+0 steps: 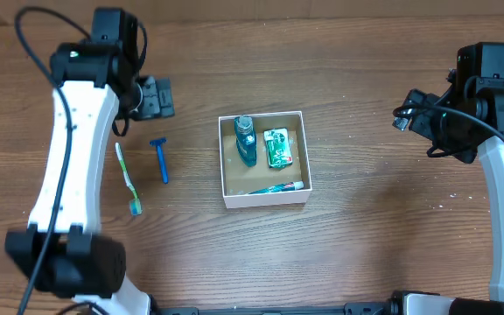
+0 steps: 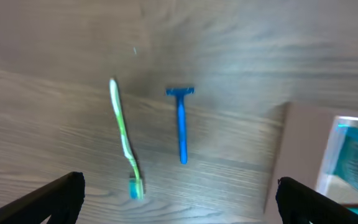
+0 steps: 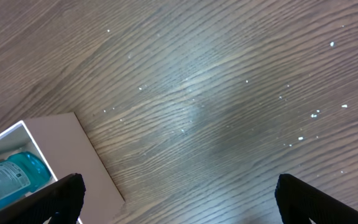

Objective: Pack container
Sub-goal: 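Move the left gripper to the blue razor and grasp it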

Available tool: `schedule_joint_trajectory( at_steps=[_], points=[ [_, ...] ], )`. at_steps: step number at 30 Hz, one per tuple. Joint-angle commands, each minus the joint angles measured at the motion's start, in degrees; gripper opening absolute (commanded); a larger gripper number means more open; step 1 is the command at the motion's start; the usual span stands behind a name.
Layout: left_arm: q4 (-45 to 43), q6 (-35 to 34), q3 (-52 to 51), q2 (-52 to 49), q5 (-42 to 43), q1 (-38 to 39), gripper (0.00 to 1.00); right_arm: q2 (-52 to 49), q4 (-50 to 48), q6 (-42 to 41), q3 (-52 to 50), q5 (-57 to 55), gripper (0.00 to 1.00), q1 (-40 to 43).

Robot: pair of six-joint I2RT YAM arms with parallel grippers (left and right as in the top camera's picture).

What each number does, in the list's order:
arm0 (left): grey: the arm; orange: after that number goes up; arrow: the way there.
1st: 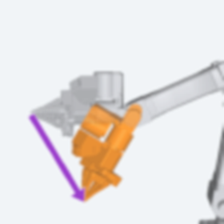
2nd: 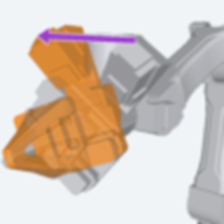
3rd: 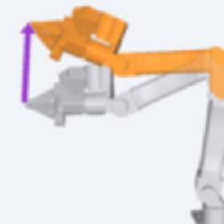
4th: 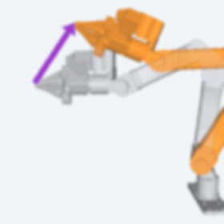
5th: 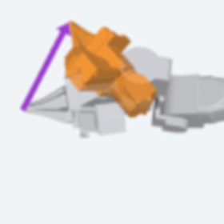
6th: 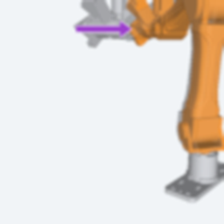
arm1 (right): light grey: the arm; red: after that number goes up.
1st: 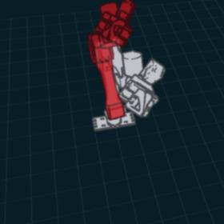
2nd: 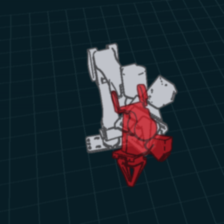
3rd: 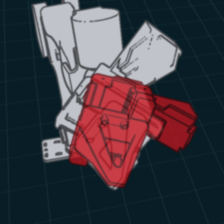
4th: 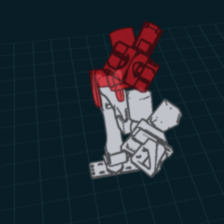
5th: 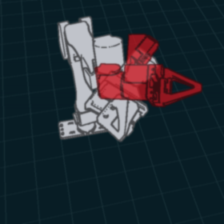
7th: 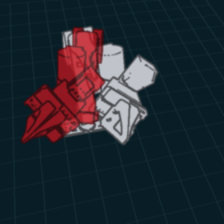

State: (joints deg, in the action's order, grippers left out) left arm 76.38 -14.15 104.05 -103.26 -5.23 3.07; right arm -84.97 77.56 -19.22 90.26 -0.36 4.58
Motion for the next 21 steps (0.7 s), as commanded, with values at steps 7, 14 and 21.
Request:
schedule_joint_trajectory(
  at_steps=[7, 14, 21],
  points=[
    [-10.2, -1.3, -16.0, -13.8, 6.8, -1.4, 1.0, 1.0, -0.3, 0.5, -0.2, 0.1, 1.0, 0.3],
    [-13.1, -1.0, -17.8, -19.0, 8.0, -1.4, 1.0, 1.0, -0.3, 0.6, -0.2, 0.1, 1.0, 0.3],
    [-14.6, -0.6, -17.8, -19.2, 8.7, -1.4, 0.84, 1.0, -0.3, 0.7, -0.2, 0.1, 1.0, 0.3]
  ],
)
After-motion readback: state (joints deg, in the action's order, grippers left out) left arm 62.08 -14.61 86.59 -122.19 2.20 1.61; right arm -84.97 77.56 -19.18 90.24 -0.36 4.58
